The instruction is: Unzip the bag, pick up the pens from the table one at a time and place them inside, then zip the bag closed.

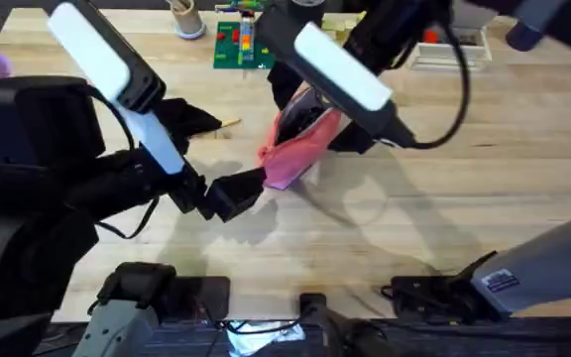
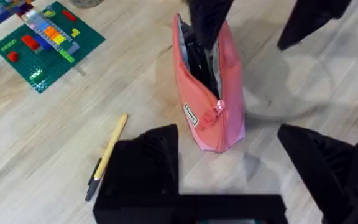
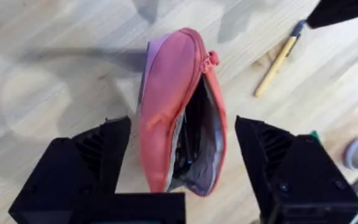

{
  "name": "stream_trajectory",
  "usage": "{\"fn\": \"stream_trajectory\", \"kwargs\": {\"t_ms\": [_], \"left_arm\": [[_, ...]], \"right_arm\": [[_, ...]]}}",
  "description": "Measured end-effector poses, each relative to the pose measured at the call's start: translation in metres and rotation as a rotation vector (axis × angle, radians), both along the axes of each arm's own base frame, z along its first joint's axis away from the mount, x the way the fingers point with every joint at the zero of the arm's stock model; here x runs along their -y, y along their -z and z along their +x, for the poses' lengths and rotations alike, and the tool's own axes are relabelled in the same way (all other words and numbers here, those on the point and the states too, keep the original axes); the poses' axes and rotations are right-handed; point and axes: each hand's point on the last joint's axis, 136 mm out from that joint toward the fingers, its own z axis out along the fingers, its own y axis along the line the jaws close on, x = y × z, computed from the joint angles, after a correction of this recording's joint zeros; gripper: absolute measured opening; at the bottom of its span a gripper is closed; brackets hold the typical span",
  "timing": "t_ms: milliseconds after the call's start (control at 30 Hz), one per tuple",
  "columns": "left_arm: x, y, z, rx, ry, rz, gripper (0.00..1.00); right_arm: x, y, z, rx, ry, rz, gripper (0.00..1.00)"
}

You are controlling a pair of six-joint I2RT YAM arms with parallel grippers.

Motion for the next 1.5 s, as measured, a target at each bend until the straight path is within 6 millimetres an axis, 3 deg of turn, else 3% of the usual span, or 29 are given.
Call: {"fn": "stream_trajectory", "kwargs": {"t_ms": [400, 533, 567, 1000, 1233, 1500], "left_arm": [[0.000, 0.000, 0.000, 0.000, 0.000, 0.000, 0.994], [0.000, 0.000, 0.000, 0.000, 0.000, 0.000, 0.994], [0.000, 0.000, 0.000, 0.000, 0.000, 0.000, 0.993], [-0.007, 0.003, 0.004, 0.002, -0.040, 0.034, 0.993], [-0.023, 0.009, 0.012, 0.008, -0.122, 0.104, 0.993], [-0.041, 0.014, 0.020, 0.014, -0.211, 0.179, 0.993]], "right_arm": [[0.008, -0.054, -0.014, -0.014, 0.283, 0.062, 0.996], [0.012, -0.072, -0.021, -0.055, 0.429, 0.087, 0.995], [0.015, -0.080, -0.024, -0.108, 0.558, 0.099, 0.996], [0.043, -0.082, -0.003, -0.352, 1.166, 0.080, 0.995], [0.058, -0.082, 0.008, -0.439, 1.363, 0.092, 0.996], [0.061, -0.082, 0.009, -0.510, 1.486, 0.095, 0.996]]}}
